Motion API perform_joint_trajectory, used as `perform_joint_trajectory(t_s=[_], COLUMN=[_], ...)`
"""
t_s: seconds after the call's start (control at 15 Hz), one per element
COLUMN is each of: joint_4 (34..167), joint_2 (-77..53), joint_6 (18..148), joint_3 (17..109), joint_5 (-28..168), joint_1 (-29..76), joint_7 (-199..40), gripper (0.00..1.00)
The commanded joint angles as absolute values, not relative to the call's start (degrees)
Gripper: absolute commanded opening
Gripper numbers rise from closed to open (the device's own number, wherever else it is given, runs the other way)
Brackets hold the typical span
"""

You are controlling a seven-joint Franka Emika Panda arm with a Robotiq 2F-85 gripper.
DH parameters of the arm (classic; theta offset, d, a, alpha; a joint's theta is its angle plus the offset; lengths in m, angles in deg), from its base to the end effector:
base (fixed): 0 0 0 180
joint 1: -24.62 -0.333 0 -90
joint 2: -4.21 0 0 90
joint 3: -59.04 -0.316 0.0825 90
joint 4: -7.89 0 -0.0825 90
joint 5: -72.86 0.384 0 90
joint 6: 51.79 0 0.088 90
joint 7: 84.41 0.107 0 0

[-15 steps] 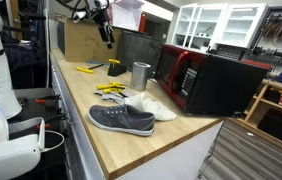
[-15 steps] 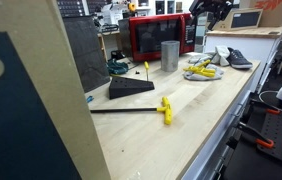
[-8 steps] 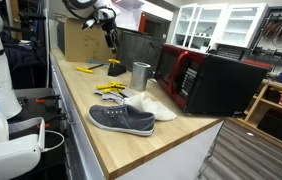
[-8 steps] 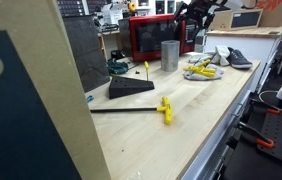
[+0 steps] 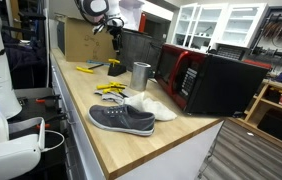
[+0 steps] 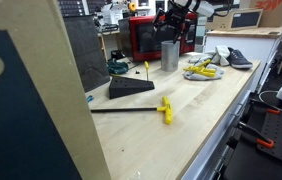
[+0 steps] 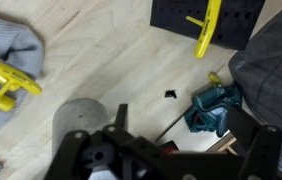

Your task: Remove the wrenches from the stand and put them on the grey towel.

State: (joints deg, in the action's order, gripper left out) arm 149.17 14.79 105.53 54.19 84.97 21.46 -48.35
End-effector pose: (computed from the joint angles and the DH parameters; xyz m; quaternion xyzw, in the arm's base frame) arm 0.4903 0.0611 0.4138 -0.9189 0.3164 -0.1922 0.1363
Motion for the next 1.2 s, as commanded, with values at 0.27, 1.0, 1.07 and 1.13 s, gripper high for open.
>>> perform_joint_trajectory(t_s=[0.27,1.0,1.07,1.13], joint_4=[139.6,135.4,135.4,135.3], joint_2=[3.3,-4.0,-4.4,-4.8], joint_6=[106.5,105.4,105.3,105.3], joint_3=[52.1,52.4,52.4,52.3], joint_5=[90.0,90.3,90.2,90.2], joint_1=[18.4,16.5,16.3,16.1], joint_7=[-50.2,-45.9,-45.5,-44.8], gripper=[1.00,1.00,1.00,1.00])
